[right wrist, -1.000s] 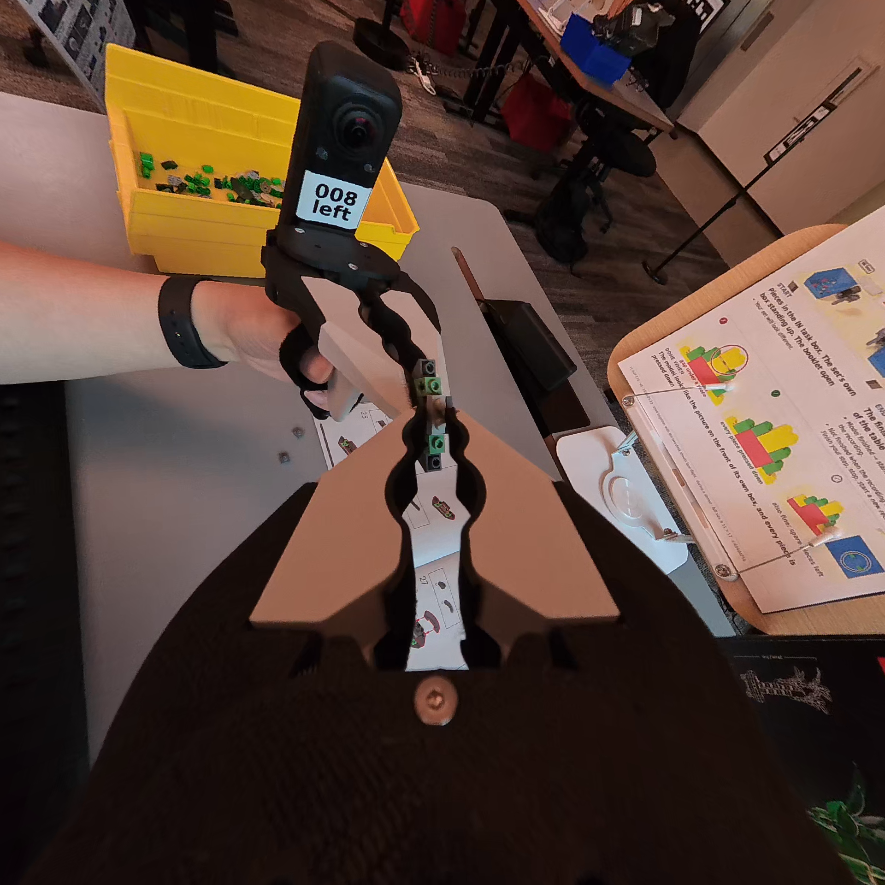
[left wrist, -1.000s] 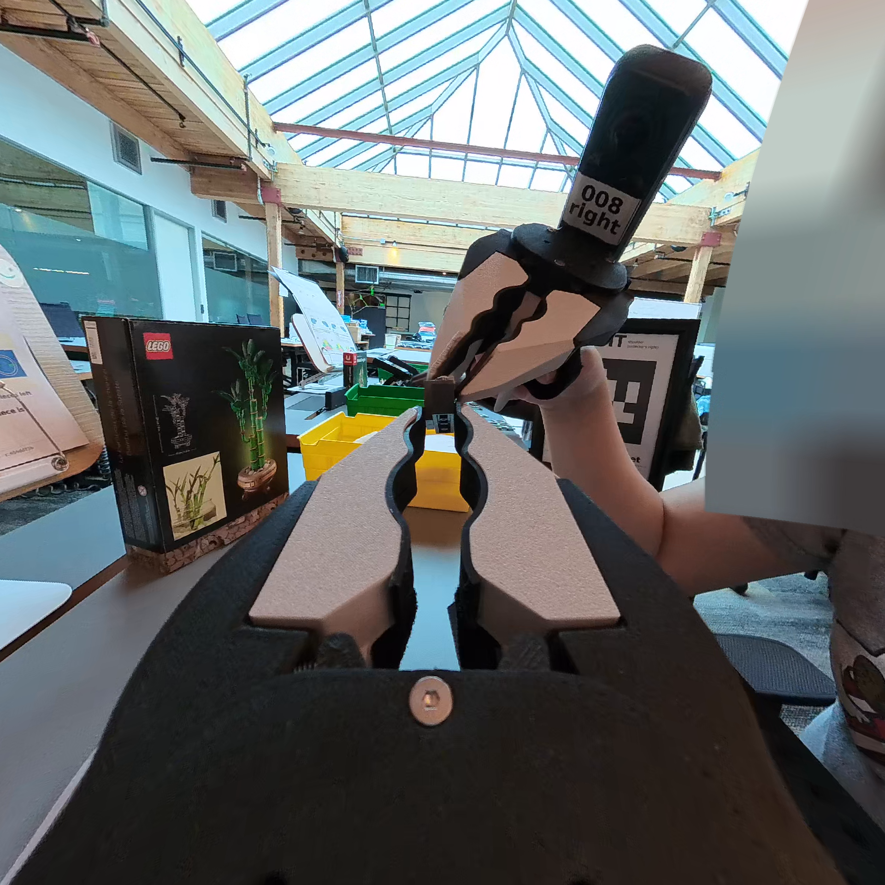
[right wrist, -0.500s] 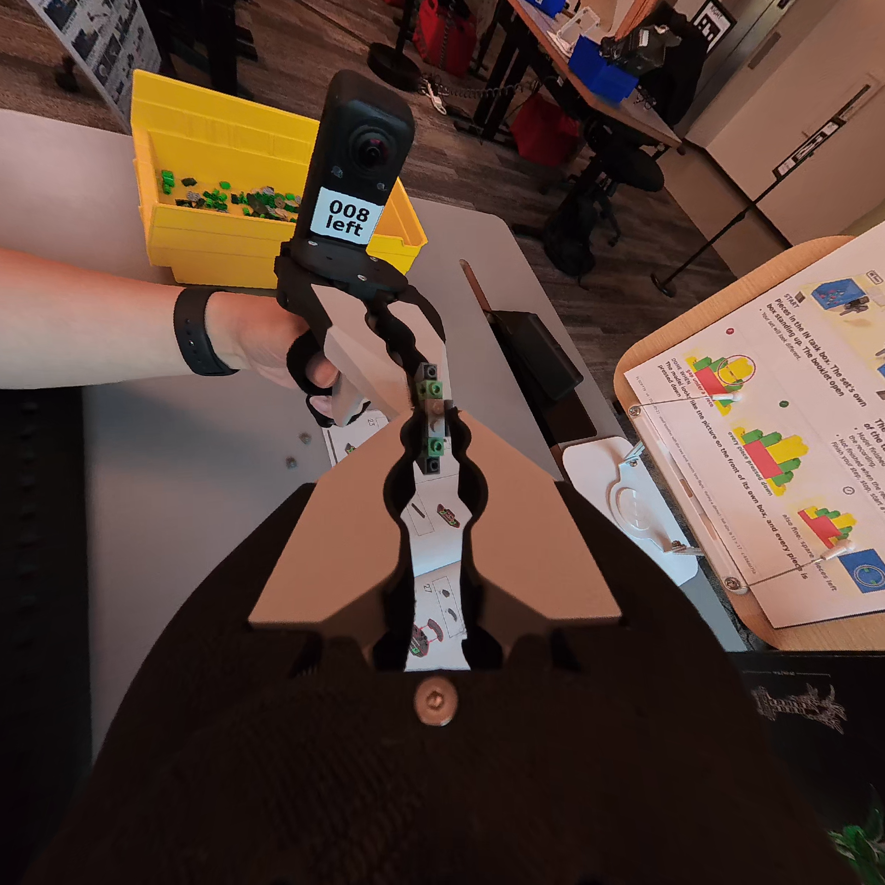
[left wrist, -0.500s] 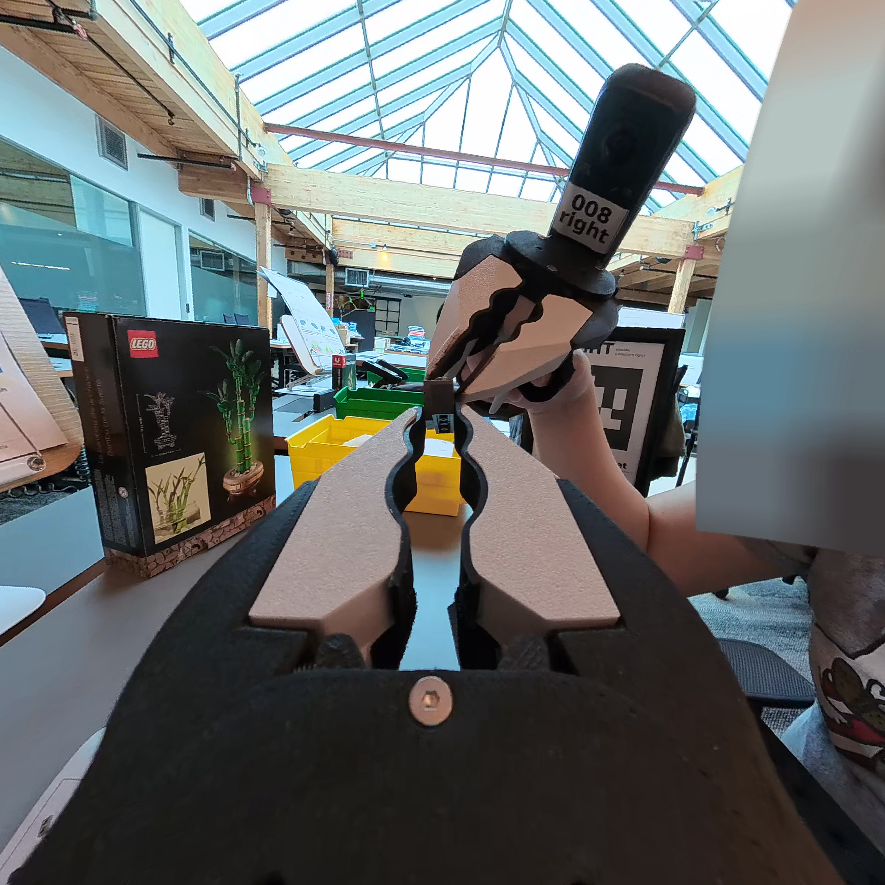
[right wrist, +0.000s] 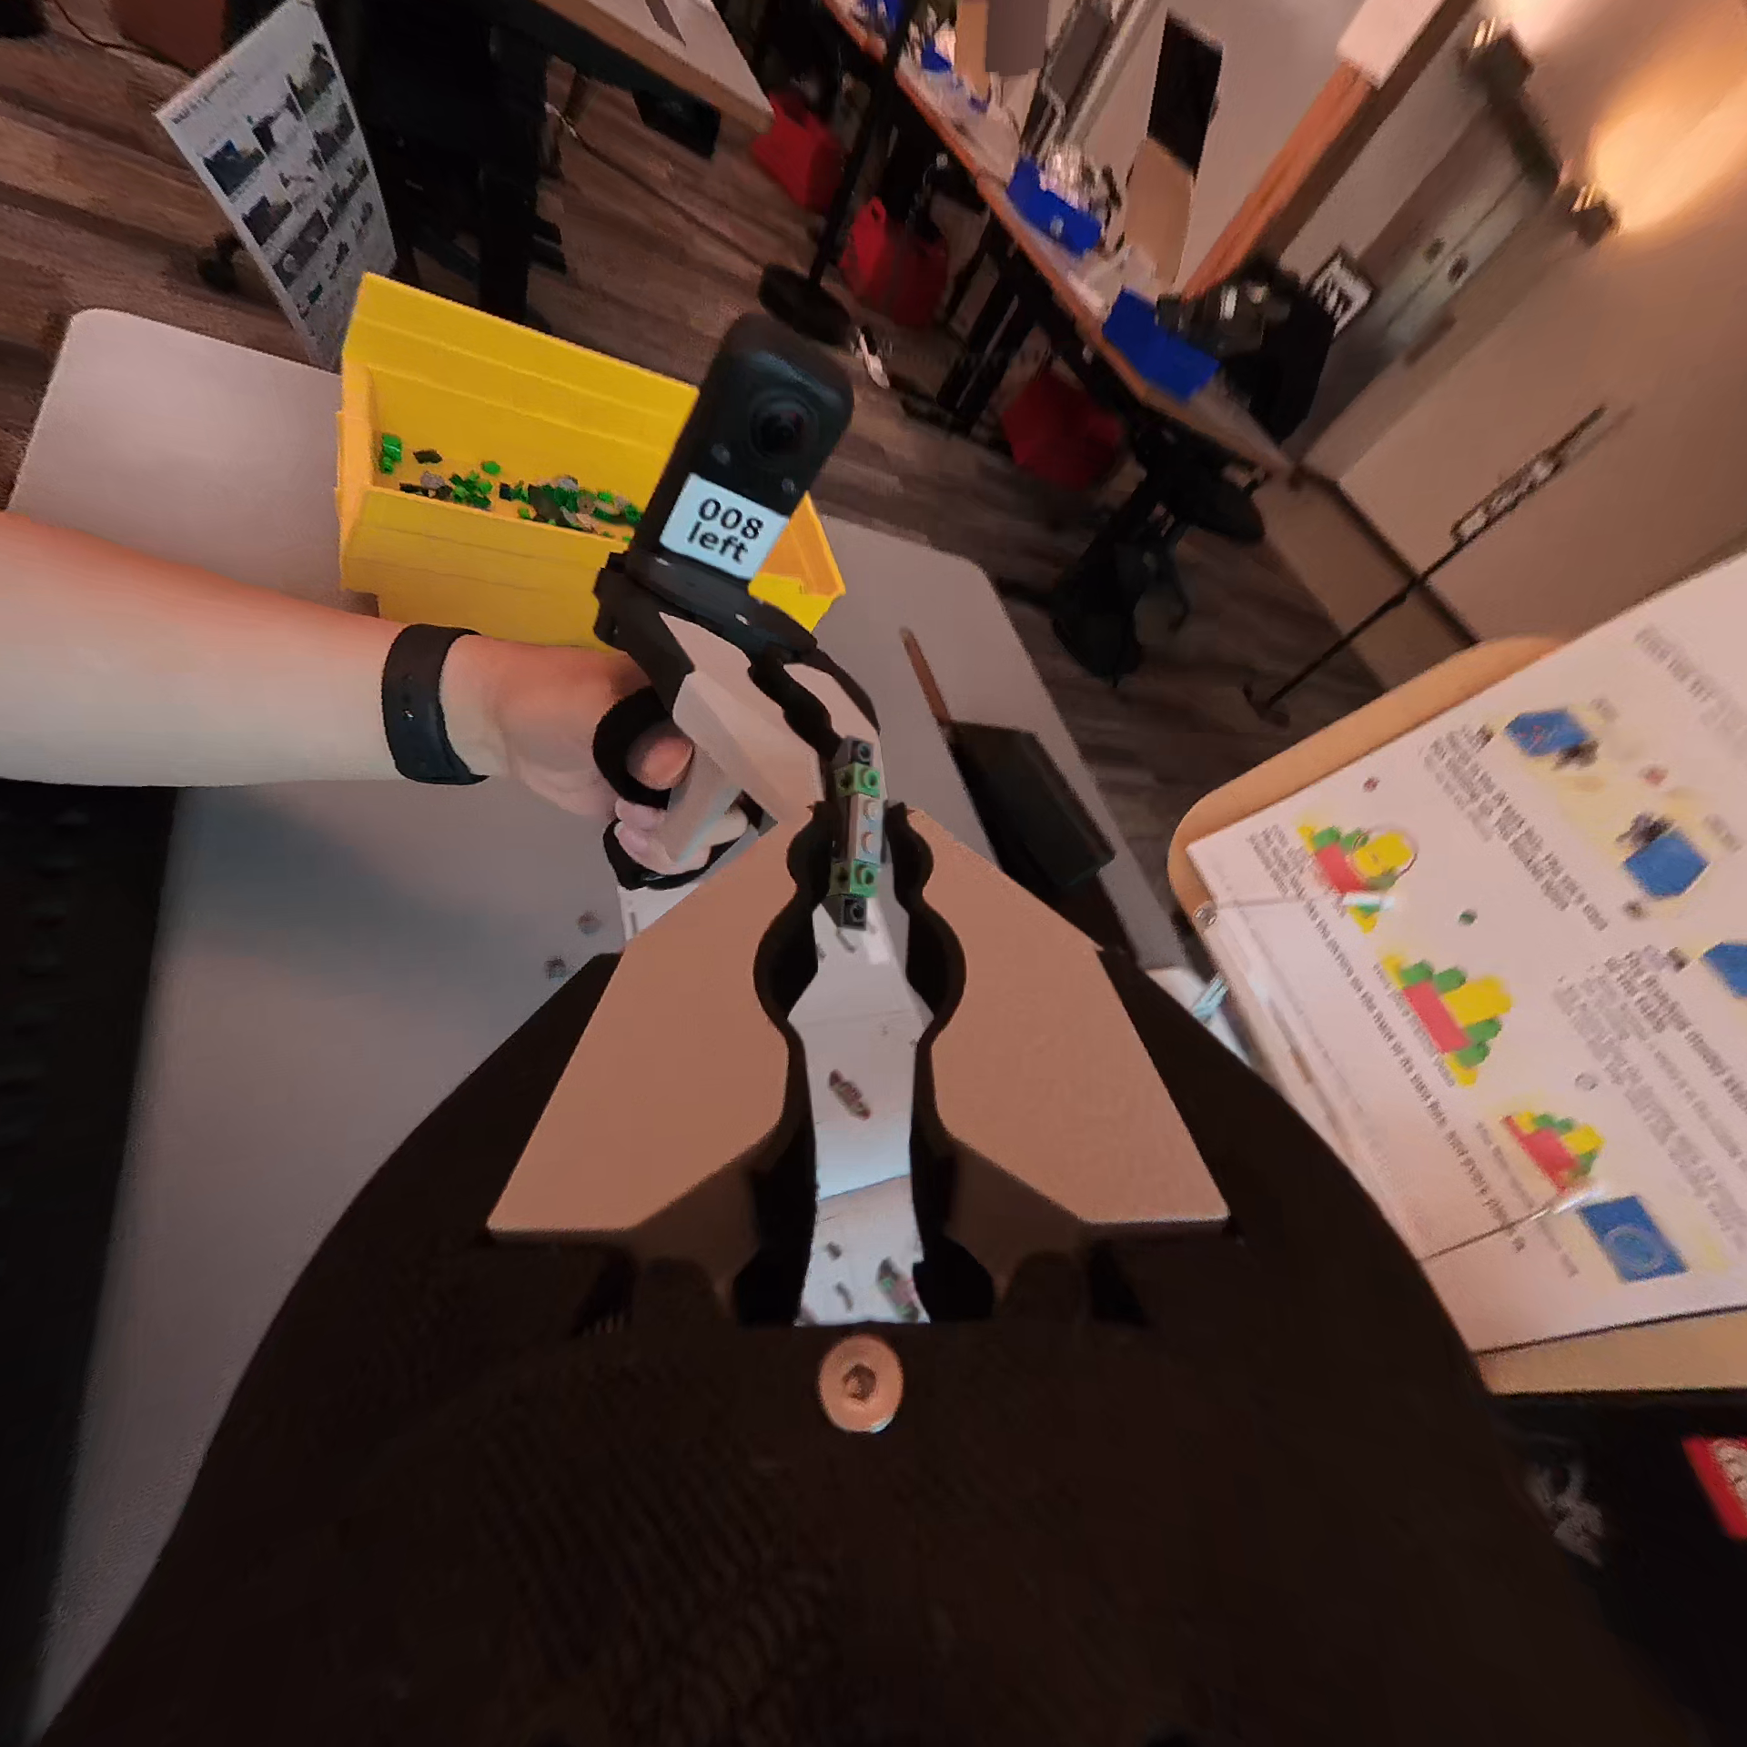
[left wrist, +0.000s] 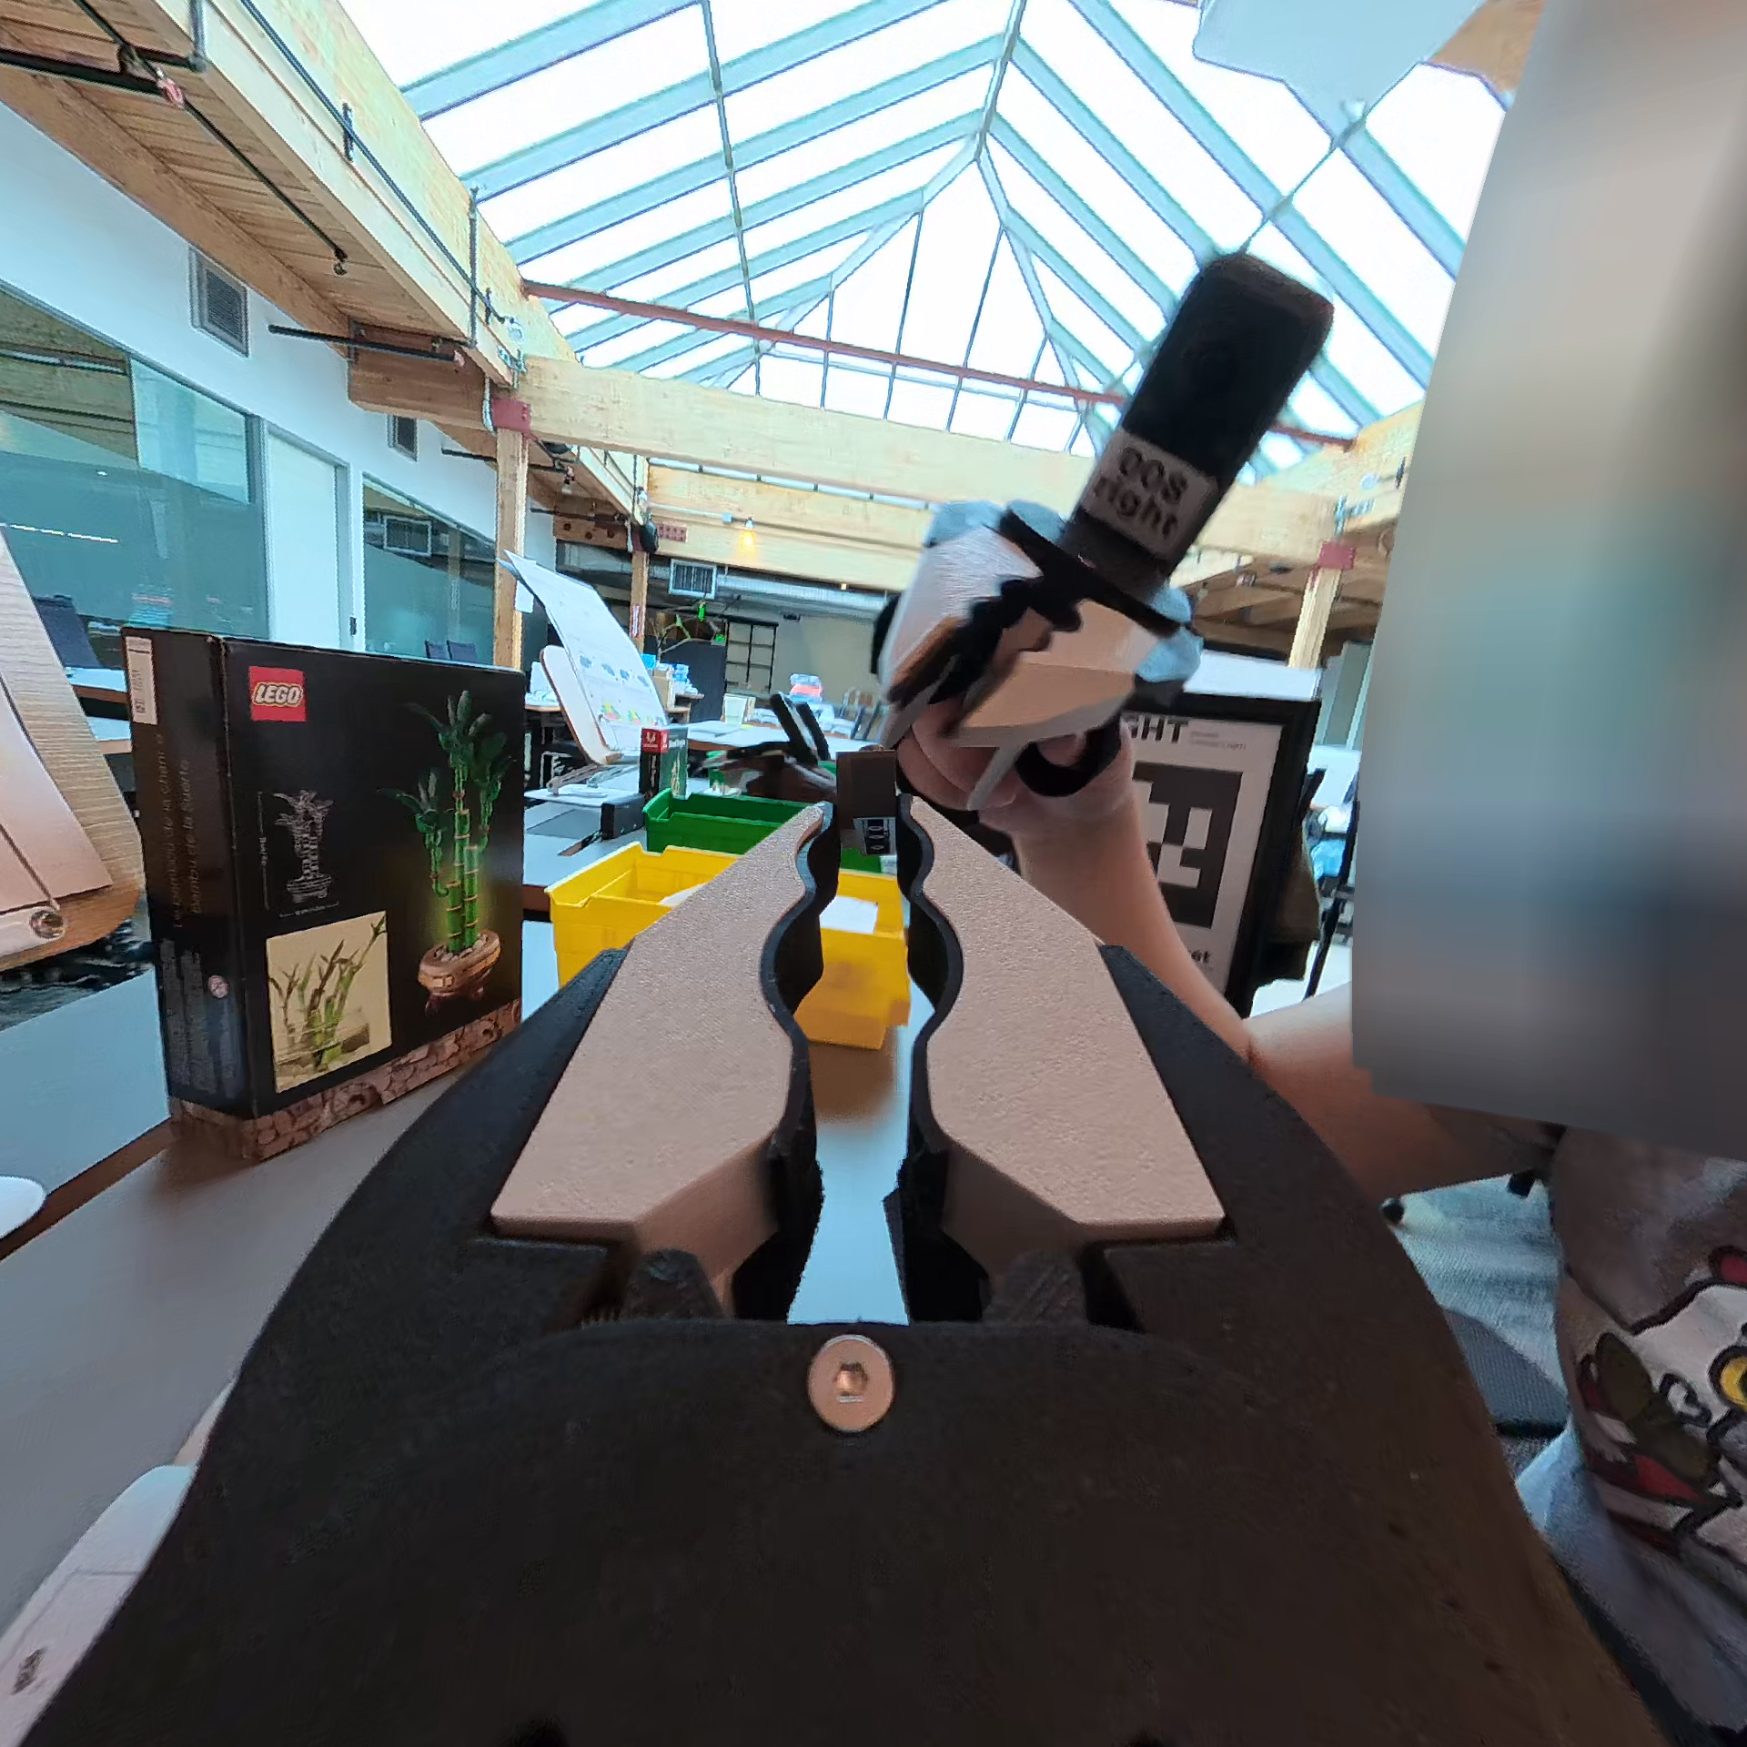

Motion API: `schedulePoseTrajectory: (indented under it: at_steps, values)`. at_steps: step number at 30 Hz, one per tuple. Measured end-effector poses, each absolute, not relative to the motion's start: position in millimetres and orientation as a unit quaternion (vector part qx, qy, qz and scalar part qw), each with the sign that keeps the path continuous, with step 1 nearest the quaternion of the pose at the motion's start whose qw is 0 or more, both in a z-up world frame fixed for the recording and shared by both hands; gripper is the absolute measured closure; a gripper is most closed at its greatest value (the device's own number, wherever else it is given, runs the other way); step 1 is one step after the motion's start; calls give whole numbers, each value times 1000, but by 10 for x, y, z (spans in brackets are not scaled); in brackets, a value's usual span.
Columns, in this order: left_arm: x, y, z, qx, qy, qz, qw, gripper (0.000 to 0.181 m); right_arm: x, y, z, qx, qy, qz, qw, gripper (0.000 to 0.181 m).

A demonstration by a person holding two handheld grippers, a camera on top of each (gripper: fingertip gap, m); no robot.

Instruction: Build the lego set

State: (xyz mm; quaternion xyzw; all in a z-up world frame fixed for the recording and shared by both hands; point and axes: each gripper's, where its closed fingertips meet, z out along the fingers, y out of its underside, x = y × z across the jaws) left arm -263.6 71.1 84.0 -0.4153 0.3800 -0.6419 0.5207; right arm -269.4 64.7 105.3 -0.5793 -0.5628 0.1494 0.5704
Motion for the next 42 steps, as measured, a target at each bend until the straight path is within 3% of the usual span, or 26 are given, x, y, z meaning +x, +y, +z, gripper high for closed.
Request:
schedulePoseTrajectory:
  at_steps: [4, 9, 12, 21, 42]
  values:
    - [-2670, 705, 913, -412, 368, -659, 511, 173, -2667, 672, 1129, -552, -559, 164, 596, 170]
    - [-2625, 768, 927, -452, 358, -639, 510, 172, -2729, 584, 1056, -494, -601, 177, 603, 143]
    - [-2616, 793, 984, -471, 338, -644, 499, 172, -2705, 683, 1094, -454, -607, 54, 650, 148]
    - [-2619, 790, 1049, -480, 323, -646, 497, 172, -2756, 762, 1075, -415, -612, -89, 667, 151]
    - [-2616, 752, 1110, -473, 321, -648, 503, 173, -2801, 799, 1126, -399, -594, -121, 688, 165]
